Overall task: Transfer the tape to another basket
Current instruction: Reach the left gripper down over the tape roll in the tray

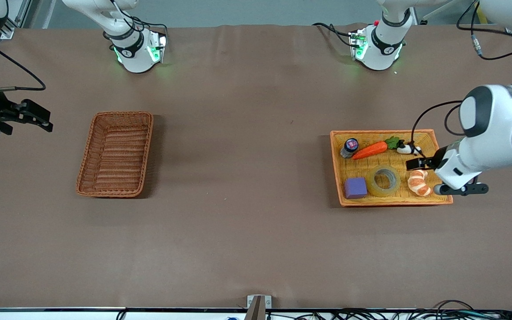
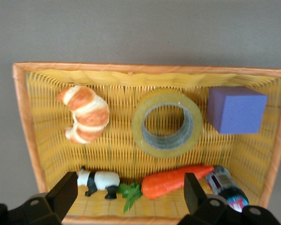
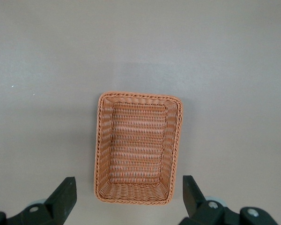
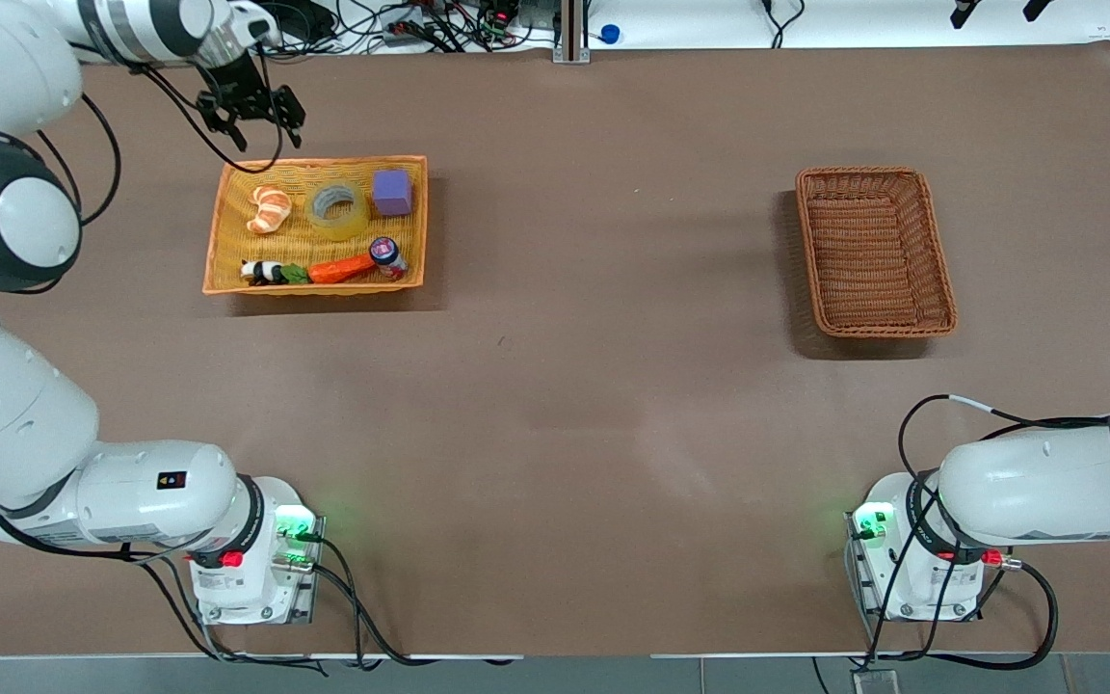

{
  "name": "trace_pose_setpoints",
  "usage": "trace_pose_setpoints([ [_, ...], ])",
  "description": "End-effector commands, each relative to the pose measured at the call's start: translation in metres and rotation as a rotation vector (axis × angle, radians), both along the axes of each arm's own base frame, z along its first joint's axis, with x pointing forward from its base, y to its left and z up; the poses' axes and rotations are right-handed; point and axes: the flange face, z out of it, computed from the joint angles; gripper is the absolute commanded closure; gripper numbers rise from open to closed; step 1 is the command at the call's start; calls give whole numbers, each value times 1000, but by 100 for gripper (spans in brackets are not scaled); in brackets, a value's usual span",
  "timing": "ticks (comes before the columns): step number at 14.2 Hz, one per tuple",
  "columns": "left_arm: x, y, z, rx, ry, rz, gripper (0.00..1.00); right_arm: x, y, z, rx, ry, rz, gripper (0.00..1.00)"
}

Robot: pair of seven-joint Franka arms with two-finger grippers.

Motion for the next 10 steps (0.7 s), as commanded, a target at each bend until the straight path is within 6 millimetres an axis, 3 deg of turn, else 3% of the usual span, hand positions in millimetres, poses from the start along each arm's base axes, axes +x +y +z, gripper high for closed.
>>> trace_pose_setpoints([
  [1,1,0,-26,2,-12,3,0,-4,-1,0,5,-6,4,0],
  [10,-6,-5,-97,-5,8,1,0,-4,0,1,5,-10,6,0],
])
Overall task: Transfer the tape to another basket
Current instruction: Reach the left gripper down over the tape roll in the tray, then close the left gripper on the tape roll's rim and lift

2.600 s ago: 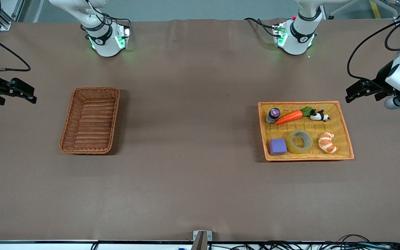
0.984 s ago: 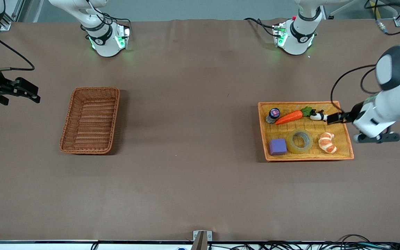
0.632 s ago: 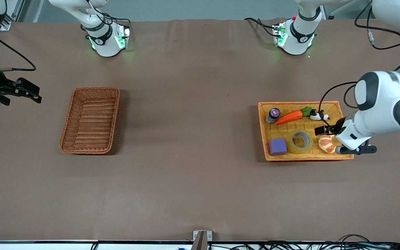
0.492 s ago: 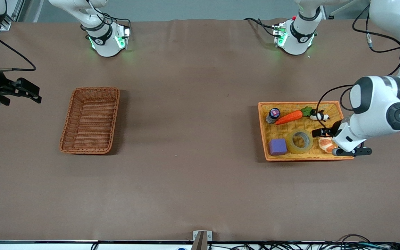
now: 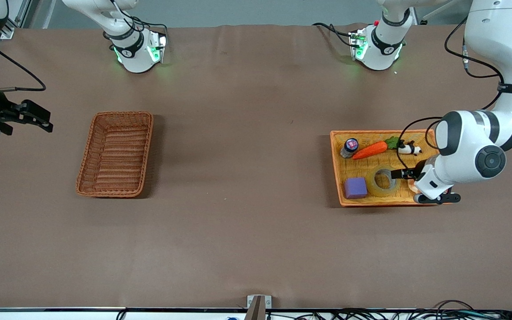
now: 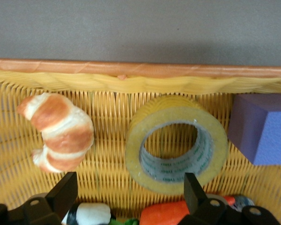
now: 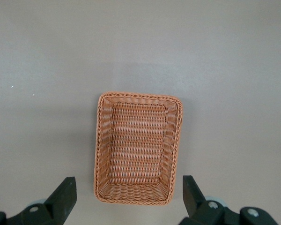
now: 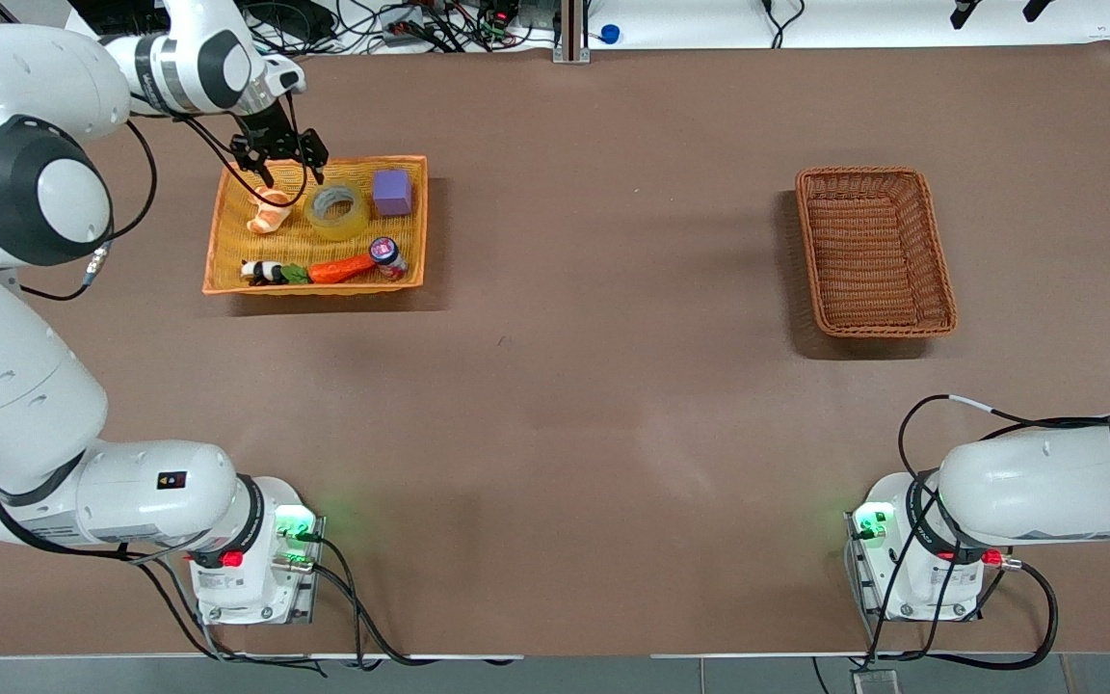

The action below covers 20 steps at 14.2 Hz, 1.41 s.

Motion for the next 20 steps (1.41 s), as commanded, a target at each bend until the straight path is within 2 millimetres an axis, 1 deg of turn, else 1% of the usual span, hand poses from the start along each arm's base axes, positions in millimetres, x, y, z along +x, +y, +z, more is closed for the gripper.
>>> trace_pose_setpoints([
  [1,-7,-2,-18,3,-14,1,0,-4,0,1,5,-9,8,0],
  [3,-6,-2,-29,1,-9,2,0,-4,0,1,5,-9,7,0],
  [6,-5,-13,-40,-9,-22,-12,0,-4,-1,2,5,-9,5,0],
  [9,-10,-9,-53,-9,-3,-5,0,-4,-2,2,5,-9,2,0],
  [10,-9,-9,-54,-10,-14,-4,2,-4,-2,2,5,-9,4,0],
  [12,-10,-5,-59,-12,-25,-6,18,-4,-4,2,5,-9,1,0],
  [14,-12,-4,-64,-15,-25,-18,62,-4,-5,2,5,-9,-1,0],
  [15,-15,-4,-67,-14,-23,-19,79,-4,-5,2,5,-9,-1,0],
  [17,-17,-2,-66,-14,-32,-15,87,-4,-5,2,5,-9,-1,0],
  [18,-18,-2,-65,-14,-34,-15,89,-4,-5,2,5,-9,-1,0],
  [20,-14,-2,-48,-12,-56,-13,91,-4,-6,2,5,-10,-2,0],
])
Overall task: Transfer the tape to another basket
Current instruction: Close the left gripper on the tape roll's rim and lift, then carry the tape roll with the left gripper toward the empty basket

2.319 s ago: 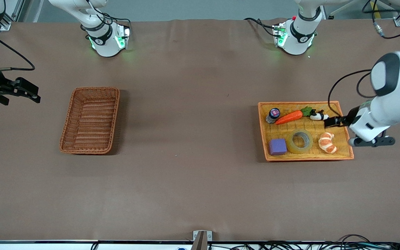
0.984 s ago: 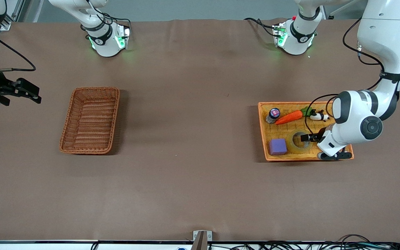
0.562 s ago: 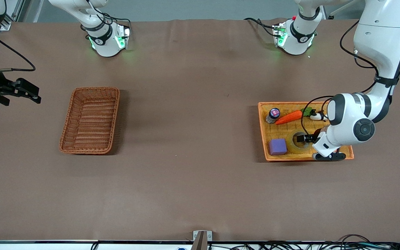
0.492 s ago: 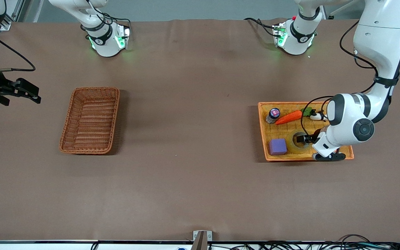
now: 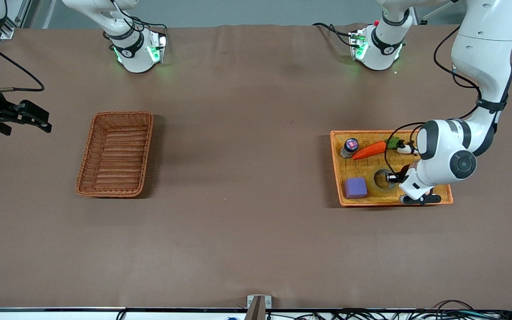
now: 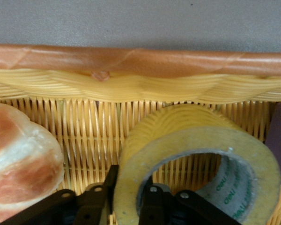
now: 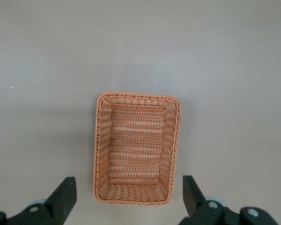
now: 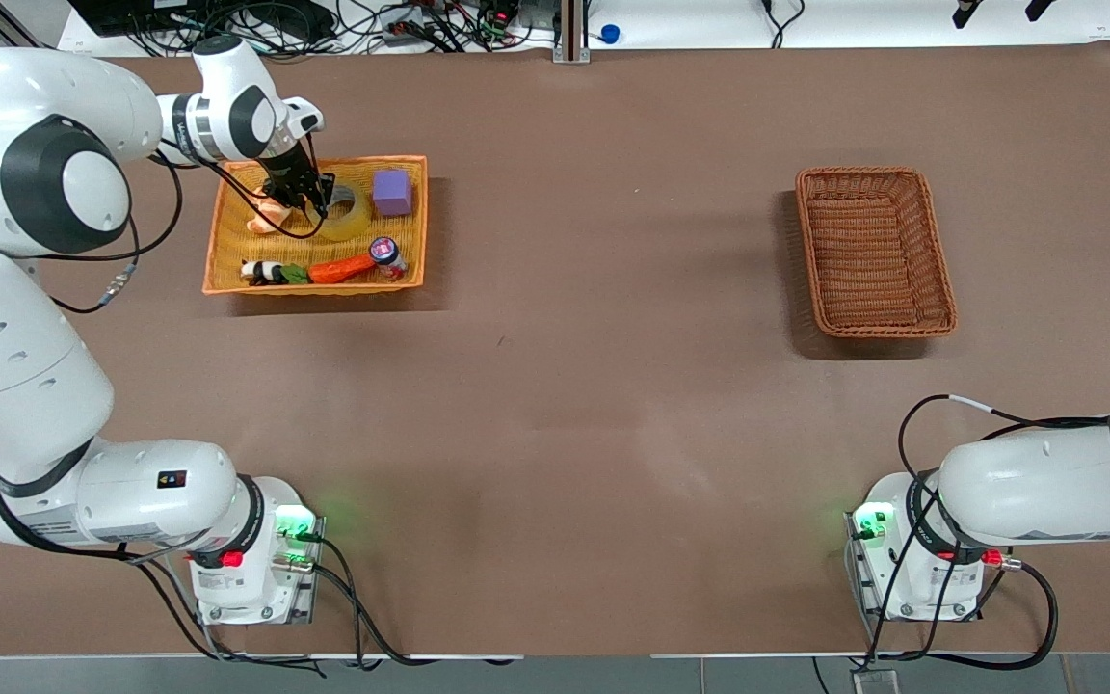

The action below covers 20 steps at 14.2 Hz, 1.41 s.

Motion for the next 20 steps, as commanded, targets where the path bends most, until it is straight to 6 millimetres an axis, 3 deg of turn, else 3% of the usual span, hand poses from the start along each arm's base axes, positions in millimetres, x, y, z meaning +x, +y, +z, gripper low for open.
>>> trace_pose_setpoints([
  [1,2,1,32,5,-50,-6,93,-4,-4,2,5,-9,1,0],
  [3,7,8,62,10,-84,31,94,-4,-9,1,7,-6,-8,0],
  [6,10,0,112,18,-86,30,100,-5,-8,1,7,-4,-6,0],
  [7,15,-6,132,17,-91,22,100,-4,-8,1,7,-7,-6,0],
  [9,24,-43,158,2,-76,32,100,-4,-8,0,7,-4,-6,0],
  [12,22,-131,169,-9,-79,47,99,-4,-3,1,7,-9,3,0],
  [16,10,-251,158,-16,-70,113,99,-2,-5,0,7,-21,-3,0],
  [18,-2,-308,145,-22,-59,107,98,-2,-8,-1,7,-12,-9,0],
  [20,-16,-363,121,-29,-31,101,95,-3,-8,-2,5,-9,-15,0],
])
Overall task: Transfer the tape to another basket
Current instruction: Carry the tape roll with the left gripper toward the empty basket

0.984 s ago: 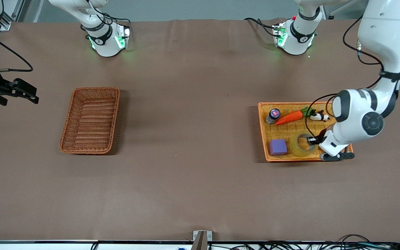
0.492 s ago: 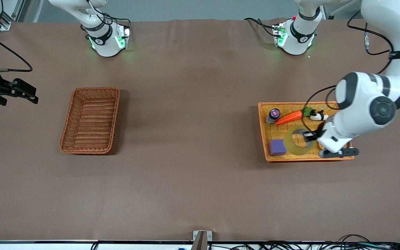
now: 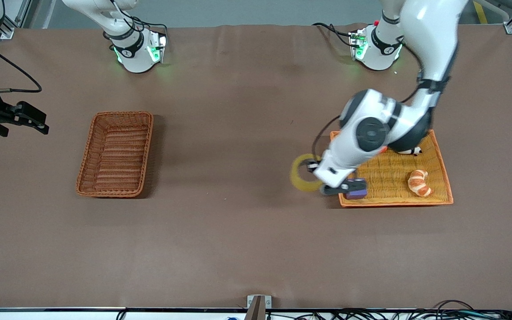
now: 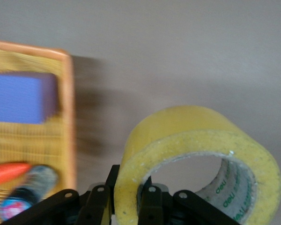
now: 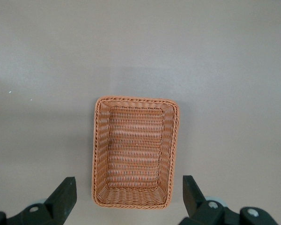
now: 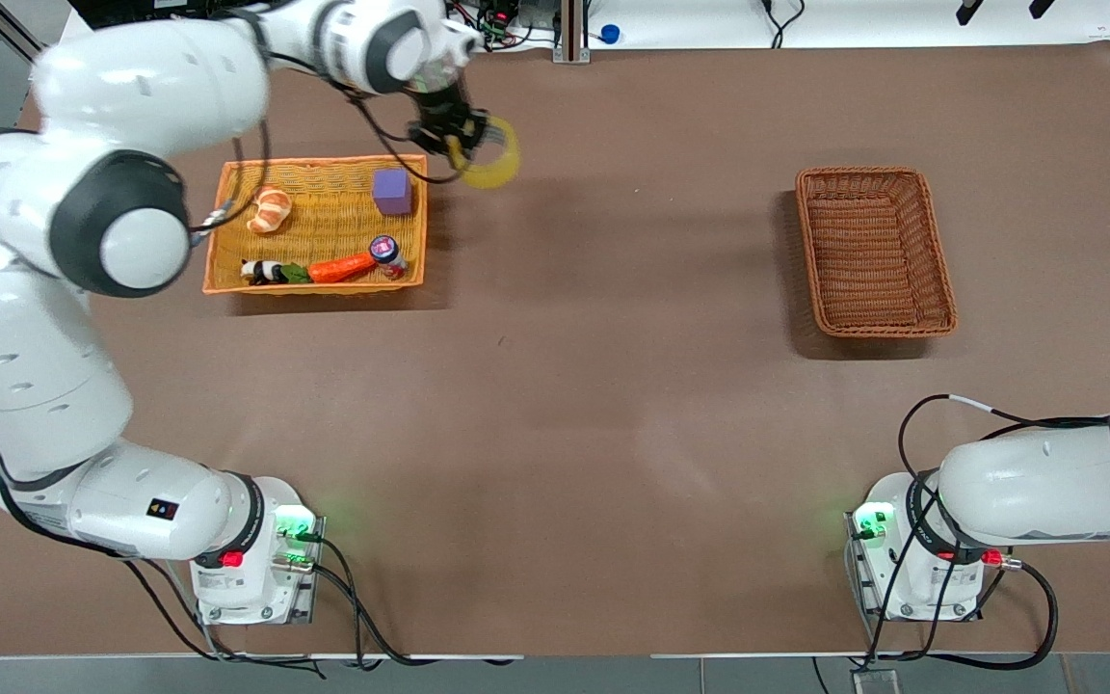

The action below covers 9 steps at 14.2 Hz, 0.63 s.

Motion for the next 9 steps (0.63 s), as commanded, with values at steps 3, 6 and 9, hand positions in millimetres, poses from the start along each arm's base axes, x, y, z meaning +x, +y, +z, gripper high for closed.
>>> trace_pose_setpoints([
  [3,-25,-135,-44,-29,16,-21,90,-4,7,-2,5,0,5,0],
  [6,-51,-202,-68,-92,-13,2,85,-1,10,-8,6,-3,10,0],
  [9,-71,-231,-98,-143,-46,-5,77,1,6,-12,6,-2,3,0],
])
